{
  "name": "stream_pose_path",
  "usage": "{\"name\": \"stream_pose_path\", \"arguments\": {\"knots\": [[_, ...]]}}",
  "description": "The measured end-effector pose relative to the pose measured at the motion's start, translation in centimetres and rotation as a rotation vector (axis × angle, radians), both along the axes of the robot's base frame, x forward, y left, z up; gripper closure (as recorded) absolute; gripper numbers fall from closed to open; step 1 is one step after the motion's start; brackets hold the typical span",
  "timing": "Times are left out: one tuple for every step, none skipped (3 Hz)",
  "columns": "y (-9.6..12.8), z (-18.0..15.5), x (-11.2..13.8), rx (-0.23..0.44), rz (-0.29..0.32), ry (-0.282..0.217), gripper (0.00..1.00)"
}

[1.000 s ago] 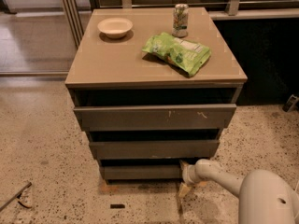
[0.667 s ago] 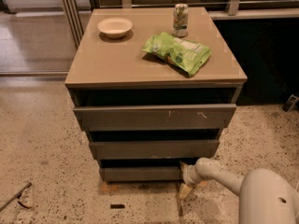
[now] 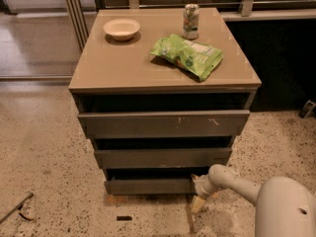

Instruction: Open bottom drawer

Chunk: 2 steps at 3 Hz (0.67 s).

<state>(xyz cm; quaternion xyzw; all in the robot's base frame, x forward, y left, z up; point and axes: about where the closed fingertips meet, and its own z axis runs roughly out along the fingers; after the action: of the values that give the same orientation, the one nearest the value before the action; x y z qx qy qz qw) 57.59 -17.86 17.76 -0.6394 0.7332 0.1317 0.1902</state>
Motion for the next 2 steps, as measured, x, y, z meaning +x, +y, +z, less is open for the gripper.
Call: {"name": "stream_pose_path", "arguments": {"knots": [[-0.3, 0.6, -1.0, 0.014, -0.005, 0.042, 0.0], [-0.9, 1.4, -2.4, 0.039, -0.016, 0.103, 0.0]]}}
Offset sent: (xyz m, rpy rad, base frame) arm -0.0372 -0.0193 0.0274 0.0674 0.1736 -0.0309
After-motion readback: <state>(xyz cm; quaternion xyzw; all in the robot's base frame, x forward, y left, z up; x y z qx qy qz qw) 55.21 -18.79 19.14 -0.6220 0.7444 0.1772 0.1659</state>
